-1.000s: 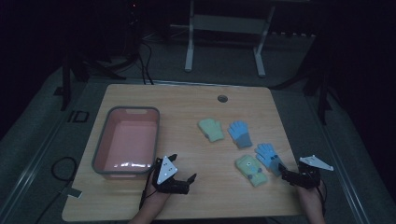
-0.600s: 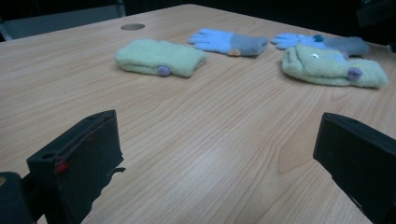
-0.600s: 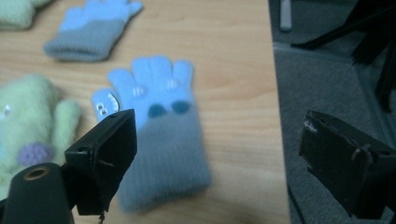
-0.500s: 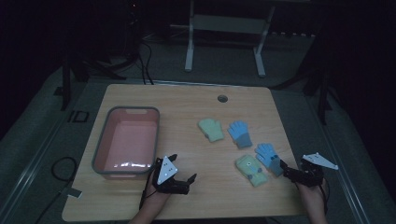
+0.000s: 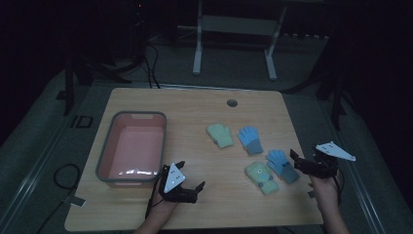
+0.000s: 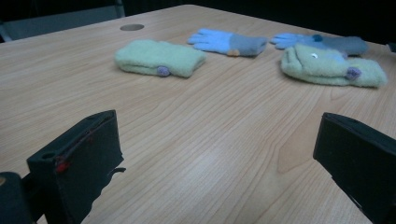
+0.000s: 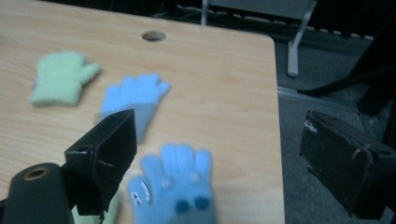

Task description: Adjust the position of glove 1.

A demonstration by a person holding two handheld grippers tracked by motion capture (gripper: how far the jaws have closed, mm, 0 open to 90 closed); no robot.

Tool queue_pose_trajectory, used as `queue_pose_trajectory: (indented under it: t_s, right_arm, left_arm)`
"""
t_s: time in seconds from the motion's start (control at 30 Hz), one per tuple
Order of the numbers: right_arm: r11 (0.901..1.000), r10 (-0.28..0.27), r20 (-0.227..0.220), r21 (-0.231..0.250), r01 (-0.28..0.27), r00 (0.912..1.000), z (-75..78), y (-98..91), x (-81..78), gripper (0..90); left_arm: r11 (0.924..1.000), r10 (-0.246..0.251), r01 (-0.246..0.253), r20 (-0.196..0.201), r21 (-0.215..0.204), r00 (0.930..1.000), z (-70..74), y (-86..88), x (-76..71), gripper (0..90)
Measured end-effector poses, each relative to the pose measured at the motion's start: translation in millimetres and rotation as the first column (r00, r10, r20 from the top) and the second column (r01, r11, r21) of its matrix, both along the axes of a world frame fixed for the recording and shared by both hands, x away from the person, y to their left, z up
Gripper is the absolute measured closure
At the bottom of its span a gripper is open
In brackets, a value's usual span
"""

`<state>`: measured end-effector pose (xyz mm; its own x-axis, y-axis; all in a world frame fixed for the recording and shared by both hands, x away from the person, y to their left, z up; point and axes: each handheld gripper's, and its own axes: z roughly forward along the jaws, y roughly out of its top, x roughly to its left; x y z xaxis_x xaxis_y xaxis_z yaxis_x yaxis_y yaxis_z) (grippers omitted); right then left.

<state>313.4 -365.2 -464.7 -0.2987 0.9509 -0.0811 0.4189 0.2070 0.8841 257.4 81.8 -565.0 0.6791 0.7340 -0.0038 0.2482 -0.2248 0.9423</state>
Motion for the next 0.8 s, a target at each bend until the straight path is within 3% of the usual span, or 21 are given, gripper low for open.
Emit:
queue_pose_trajectory:
  t_s: [0.27,0.47,0.6,0.63,0.73,0.77,0.8]
  right_arm:
    - [0.9989,0.046,0.026,-0.012,-0.045,0.9986,14.4,12.3,7.1,11.4]
    - [0.9950,0.099,0.042,0.010,-0.099,0.9942,23.0,25.2,14.7,11.4]
    - [0.9940,0.107,0.040,-0.026,-0.106,0.9934,27.8,39.7,20.4,11.5]
    - [0.9942,0.104,0.025,-0.030,-0.103,0.9943,28.6,45.4,23.2,15.0]
    - [0.9929,0.118,0.012,-0.020,-0.118,0.9930,28.8,47.4,25.3,14.0]
    - [0.9913,0.131,-0.001,0.000,-0.131,0.9913,28.8,49.0,27.7,14.1]
    - [0.9865,0.154,-0.054,0.066,-0.150,0.9866,30.0,52.2,34.7,17.1]
  left_arm:
    - [1.0000,-0.001,0.001,0.000,0.000,1.0000,0.0,-0.2,-0.1,1.3]
    - [1.0000,-0.003,0.003,0.004,0.004,1.0000,0.0,-0.5,-0.3,1.3]
    - [1.0000,-0.004,0.004,0.001,-0.001,1.0000,0.0,0.0,-0.1,1.3]
    - [1.0000,-0.005,0.005,0.001,0.000,1.0000,0.0,0.2,0.0,1.3]
    - [1.0000,-0.006,0.006,0.002,0.000,1.0000,0.0,0.1,-0.1,1.3]
    - [1.0000,-0.006,0.006,0.003,0.002,1.0000,0.0,-0.1,-0.3,1.3]
    - [1.0000,-0.007,0.007,0.005,0.005,1.0000,0.0,-0.3,-0.4,1.3]
